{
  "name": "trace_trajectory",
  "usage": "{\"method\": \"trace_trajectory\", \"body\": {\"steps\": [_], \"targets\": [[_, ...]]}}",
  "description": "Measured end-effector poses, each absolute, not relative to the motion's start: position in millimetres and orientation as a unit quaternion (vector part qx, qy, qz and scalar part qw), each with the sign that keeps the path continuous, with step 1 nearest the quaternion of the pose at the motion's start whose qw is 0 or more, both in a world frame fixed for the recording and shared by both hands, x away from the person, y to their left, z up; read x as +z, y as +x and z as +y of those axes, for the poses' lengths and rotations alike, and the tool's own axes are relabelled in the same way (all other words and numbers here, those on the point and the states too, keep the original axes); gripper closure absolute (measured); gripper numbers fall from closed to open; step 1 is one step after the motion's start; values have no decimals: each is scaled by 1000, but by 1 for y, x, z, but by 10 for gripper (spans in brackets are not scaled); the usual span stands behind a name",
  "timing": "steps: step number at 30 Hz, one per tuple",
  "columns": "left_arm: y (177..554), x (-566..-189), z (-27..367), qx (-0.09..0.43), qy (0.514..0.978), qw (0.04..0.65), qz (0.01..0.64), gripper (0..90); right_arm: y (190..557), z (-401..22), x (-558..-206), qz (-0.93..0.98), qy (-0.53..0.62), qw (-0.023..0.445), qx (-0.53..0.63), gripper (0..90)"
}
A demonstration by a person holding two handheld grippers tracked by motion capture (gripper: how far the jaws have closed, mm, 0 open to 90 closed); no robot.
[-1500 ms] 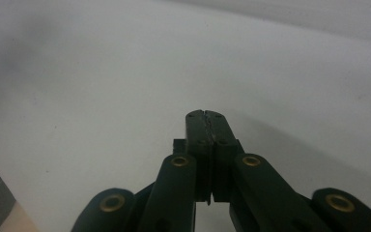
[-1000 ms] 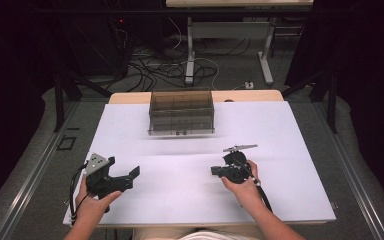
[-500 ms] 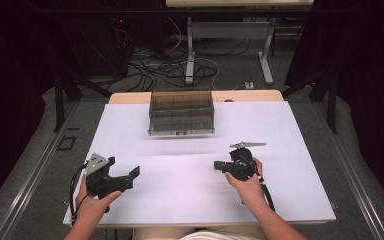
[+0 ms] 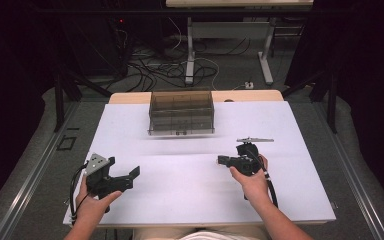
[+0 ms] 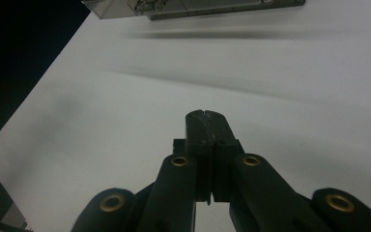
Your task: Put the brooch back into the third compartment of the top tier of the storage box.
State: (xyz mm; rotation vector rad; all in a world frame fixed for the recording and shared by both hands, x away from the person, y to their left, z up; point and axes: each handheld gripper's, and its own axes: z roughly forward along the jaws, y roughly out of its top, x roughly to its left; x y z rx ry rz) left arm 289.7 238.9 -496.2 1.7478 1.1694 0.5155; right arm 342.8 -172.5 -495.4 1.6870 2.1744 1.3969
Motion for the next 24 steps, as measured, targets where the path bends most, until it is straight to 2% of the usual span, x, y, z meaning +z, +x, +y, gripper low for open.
{"method": "trace_trajectory", "body": {"steps": [24], "targets": [[290, -496, 239, 210, 713, 469, 478, 17, 360, -188, -465, 691, 552, 43, 465, 900]]}}
